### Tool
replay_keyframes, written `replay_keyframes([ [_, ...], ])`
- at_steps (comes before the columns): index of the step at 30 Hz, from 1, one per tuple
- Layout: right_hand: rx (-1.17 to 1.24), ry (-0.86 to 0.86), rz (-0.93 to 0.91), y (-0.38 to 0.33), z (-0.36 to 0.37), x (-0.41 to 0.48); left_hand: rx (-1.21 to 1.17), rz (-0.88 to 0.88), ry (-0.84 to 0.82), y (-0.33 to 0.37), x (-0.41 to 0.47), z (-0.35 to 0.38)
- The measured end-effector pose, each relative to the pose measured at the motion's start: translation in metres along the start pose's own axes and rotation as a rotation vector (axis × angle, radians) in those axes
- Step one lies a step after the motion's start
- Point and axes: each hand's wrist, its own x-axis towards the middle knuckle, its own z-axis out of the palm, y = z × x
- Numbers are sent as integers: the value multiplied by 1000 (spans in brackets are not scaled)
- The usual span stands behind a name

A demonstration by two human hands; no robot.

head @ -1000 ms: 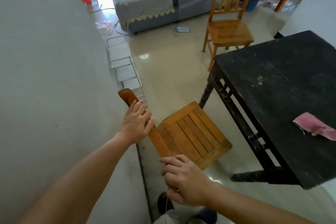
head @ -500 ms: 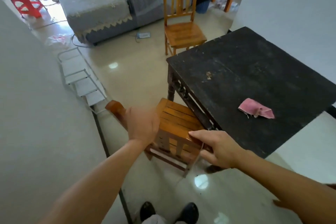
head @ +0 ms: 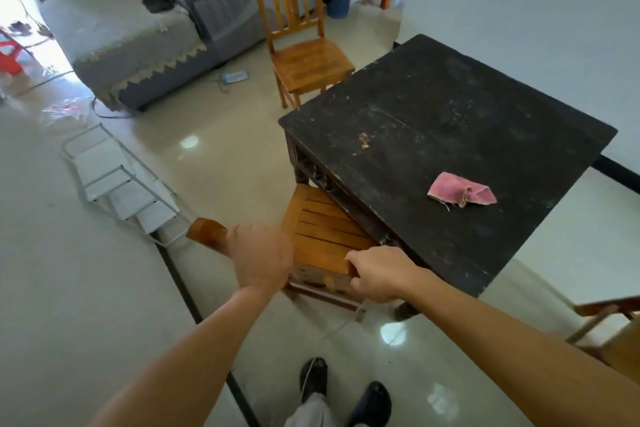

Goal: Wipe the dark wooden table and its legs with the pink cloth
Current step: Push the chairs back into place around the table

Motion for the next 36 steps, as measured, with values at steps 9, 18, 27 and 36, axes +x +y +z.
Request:
replay_keyframes([
  [9, 131, 154, 177, -12, 9, 6, -39, 203, -47, -7, 53, 11],
  [18, 269, 175, 259, -57, -14, 49, 57, 362, -230, -46, 135, 5],
  [27, 445, -14, 284, -54, -25, 58, 39, 366, -272, -46, 151, 6],
  [36, 410, 118, 421, -19, -31, 31, -19, 430, -325, 17, 159, 10],
])
